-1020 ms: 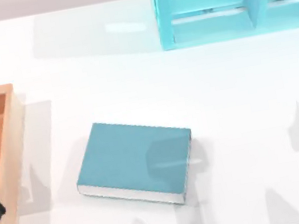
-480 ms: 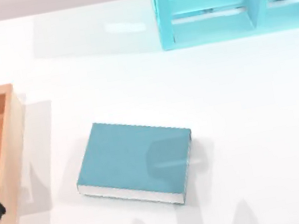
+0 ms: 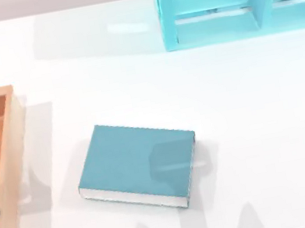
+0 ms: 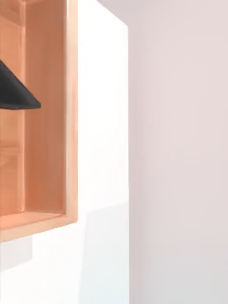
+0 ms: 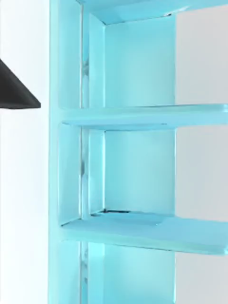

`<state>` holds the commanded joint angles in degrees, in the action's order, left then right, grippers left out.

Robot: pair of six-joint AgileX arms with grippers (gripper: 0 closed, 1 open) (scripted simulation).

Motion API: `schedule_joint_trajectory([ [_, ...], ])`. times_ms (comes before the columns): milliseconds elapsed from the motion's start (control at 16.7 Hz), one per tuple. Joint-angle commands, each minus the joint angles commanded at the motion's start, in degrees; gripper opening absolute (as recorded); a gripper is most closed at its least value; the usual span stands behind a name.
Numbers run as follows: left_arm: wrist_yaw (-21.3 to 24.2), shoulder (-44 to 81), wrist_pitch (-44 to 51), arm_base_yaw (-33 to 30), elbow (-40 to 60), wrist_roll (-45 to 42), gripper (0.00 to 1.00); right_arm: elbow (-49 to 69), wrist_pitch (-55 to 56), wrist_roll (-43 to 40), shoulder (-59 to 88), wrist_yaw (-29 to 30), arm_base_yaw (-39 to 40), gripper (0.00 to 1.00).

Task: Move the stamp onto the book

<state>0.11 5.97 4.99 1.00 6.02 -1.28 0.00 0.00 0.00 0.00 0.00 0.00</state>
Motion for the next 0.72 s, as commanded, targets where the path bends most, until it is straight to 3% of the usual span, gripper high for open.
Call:
schedule_joint_trajectory([
  [300,-0.1,20.9,15.4,3.3,19.1,-3.7,1.00,0.0,0.0,0.0,0.0,0.0,0.0,1.00],
  [720,-0.2,63.3,42.6,9.1,52.2,-9.8,1.00,0.0,0.0,0.0,0.0,0.0,0.0,1.00],
])
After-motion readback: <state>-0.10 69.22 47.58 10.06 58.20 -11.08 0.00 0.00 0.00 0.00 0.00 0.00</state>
